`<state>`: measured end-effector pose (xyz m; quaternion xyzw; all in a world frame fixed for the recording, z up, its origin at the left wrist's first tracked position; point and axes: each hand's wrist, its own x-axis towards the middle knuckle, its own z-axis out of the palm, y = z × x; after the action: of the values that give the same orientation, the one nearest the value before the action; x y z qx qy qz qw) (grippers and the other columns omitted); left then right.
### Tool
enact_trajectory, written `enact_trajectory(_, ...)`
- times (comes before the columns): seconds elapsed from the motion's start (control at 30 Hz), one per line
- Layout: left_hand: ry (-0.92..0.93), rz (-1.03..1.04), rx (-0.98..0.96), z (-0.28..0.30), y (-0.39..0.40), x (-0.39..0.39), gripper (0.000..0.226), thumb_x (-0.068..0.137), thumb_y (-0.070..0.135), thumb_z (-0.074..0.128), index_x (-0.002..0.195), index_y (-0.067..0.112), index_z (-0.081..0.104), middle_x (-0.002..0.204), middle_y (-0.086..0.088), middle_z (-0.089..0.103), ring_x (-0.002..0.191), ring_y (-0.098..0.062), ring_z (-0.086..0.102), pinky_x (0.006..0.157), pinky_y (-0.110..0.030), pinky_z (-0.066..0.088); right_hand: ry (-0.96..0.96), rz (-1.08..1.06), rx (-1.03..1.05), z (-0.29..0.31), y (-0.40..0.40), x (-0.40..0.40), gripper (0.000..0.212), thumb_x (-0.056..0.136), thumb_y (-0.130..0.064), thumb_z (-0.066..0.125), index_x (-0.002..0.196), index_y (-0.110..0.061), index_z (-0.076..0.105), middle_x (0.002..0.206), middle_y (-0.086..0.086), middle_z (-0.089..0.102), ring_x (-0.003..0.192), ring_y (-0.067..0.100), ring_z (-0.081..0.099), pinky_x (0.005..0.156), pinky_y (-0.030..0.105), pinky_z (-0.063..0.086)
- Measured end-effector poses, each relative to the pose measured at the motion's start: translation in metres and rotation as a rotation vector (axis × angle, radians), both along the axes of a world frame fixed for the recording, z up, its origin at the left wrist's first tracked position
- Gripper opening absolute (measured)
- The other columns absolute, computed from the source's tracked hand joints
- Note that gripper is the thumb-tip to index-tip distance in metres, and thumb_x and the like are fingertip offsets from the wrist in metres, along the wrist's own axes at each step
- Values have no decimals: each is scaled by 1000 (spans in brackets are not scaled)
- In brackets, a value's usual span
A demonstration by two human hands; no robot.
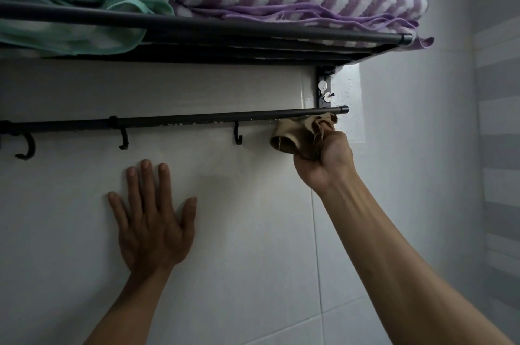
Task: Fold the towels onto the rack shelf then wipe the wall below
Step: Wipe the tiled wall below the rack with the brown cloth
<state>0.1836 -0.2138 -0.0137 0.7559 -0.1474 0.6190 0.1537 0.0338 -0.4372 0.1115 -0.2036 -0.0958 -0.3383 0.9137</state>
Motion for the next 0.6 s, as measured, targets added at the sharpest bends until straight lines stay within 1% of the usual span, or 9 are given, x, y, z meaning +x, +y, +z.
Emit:
enact_trajectory(0.13, 7, -9, -1, 1, 0, -1, 80, 95, 55, 34, 160, 12, 14, 168, -12, 5, 155, -30, 1, 122, -60, 2, -28, -34, 79, 13, 5, -7, 24, 93, 5, 42, 86, -10, 60, 76, 8, 61, 63, 22, 61, 51, 31, 58)
enact_trajectory(0.2, -6, 2, 3, 1, 0, 0, 81, 95, 55, 35, 160, 11, 14, 168, -13, 5, 155, -31, 2, 122, -60, 2, -7, -68, 93, 17, 13, -8, 27, 92, 9, 45, 79, -8, 60, 67, 7, 60, 55, 21, 59, 56, 35, 59)
enact_trajectory(0.27, -20, 16, 8, 0, 0, 0, 81, 95, 54, 36, 160, 11, 14, 168, -14, 5, 155, -32, 3, 122, -60, 3, 6, -55, 37, 14, 20, -9, 22, 95, 5, 49, 83, -8, 62, 75, 8, 63, 63, 22, 61, 66, 37, 59)
enact_trajectory(0.3, -26, 18, 7, 0, 0, 0, 81, 95, 54, 37, 160, 11, 13, 168, -14, 5, 155, -32, 3, 122, -60, 3, 16, -37, 5, 10, 22, -8, 18, 98, 1, 50, 89, -8, 63, 81, 9, 65, 68, 23, 63, 66, 37, 59)
enact_trajectory(0.37, -28, 20, 6, -1, 0, 1, 81, 95, 54, 36, 160, 11, 13, 168, -13, 5, 155, -31, 3, 122, -60, 3, 46, -26, -21, 1, 22, -6, 15, 101, -6, 48, 98, -7, 63, 90, 11, 68, 73, 24, 66, 60, 35, 61)
enact_trajectory(0.4, -26, 19, 6, -1, 0, 1, 81, 95, 54, 36, 160, 11, 13, 168, -13, 5, 155, -31, 3, 122, -60, 3, 50, -33, -16, -1, 21, -5, 16, 101, -6, 48, 102, -6, 64, 94, 12, 69, 76, 25, 67, 60, 36, 61)
enact_trajectory(0.43, -21, 15, 4, -1, -1, 0, 81, 95, 54, 36, 160, 12, 13, 168, -13, 5, 155, -31, 2, 122, -60, 3, 43, -45, -1, -2, 20, -6, 17, 100, -4, 48, 104, -6, 64, 98, 13, 69, 79, 27, 67, 64, 38, 61)
enact_trajectory(0.5, -12, 0, -2, -1, -1, 0, 80, 95, 54, 36, 160, 12, 13, 168, -13, 5, 155, -30, 2, 122, -60, 4, 21, -86, 57, 2, 18, -8, 18, 98, 2, 48, 100, -6, 65, 95, 12, 69, 78, 26, 66, 75, 41, 60)
enact_trajectory(0.6, -30, 15, 0, -1, -1, 0, 80, 96, 54, 37, 160, 11, 14, 167, -14, 7, 155, -31, 4, 122, -60, 4, 27, -124, 94, 13, 24, -7, 19, 96, 5, 51, 88, -8, 63, 81, 10, 67, 69, 24, 65, 90, 48, 58)
